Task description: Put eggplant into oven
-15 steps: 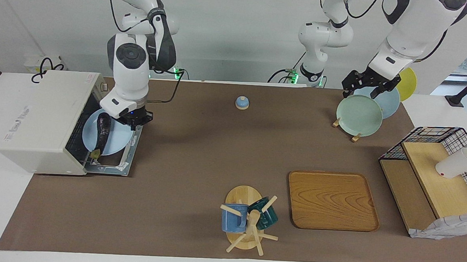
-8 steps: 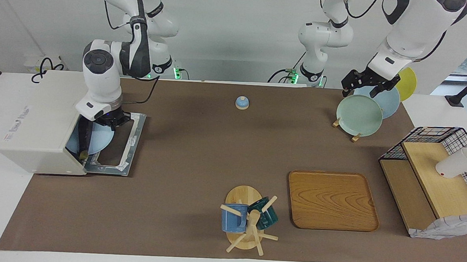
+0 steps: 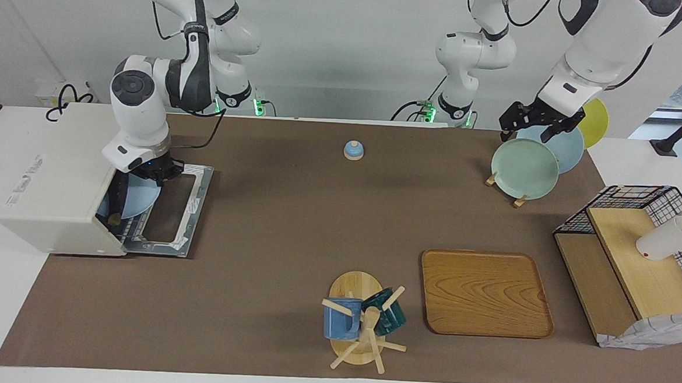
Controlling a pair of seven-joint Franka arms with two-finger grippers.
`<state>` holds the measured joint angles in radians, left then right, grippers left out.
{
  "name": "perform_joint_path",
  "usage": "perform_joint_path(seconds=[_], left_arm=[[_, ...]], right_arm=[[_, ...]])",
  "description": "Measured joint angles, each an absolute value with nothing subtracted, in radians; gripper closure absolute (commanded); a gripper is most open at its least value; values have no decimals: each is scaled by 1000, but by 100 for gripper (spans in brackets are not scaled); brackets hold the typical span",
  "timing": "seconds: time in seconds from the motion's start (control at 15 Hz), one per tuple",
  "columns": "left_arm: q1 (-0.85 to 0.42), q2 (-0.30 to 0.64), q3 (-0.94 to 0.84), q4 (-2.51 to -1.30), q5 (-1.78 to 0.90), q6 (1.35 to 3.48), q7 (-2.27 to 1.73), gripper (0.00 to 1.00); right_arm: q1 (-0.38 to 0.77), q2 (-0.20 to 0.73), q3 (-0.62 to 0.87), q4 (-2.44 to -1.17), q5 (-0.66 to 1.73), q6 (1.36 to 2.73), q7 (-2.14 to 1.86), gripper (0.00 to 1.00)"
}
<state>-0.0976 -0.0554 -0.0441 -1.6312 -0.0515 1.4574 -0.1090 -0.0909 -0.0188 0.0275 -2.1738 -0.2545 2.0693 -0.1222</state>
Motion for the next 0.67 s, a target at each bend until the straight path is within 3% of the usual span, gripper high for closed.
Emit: perform_joint_path(seconds=[0.33,0.4,0.47,0.67], left_arm=[[-97,-55,-43,-1631,-51,1457,-109,0],[-97,-55,-43,-1631,-51,1457,-109,0],[-97,-55,-43,-1631,-51,1457,-109,0],[-97,-55,-43,-1631,-51,1457,-109,0]], right_arm=[[-84,-22,40,-2139,-209,2009,-128,86],[-74,-24,46,-2103,-186,1964,-132,89],[-51,-27,50,-2058,-170,1918,-132,100],[33,-33,57,-1979,-156,1881,-83,100]])
